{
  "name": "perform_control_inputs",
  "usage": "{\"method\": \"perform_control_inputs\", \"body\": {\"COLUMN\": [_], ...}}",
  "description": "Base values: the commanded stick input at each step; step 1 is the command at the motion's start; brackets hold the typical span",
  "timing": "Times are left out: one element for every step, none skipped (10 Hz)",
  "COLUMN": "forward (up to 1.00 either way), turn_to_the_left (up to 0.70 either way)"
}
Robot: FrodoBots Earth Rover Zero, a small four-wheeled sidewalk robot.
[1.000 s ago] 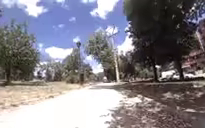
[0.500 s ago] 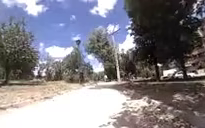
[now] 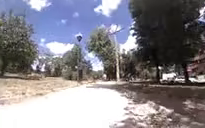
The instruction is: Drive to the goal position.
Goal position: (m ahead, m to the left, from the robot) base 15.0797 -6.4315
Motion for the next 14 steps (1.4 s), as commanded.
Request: {"method": "perform_control_inputs", "body": {"forward": [0.70,0.70,0.70,0.70,0.70,0.70,0.70,0.70,0.70,0.70,0.70,0.70,0.70,0.70], "turn_to_the_left": [0.00,0.00,0.00,0.00,0.00,0.00,0.00,0.00,0.00,0.00,0.00,0.00,0.28,0.20]}}
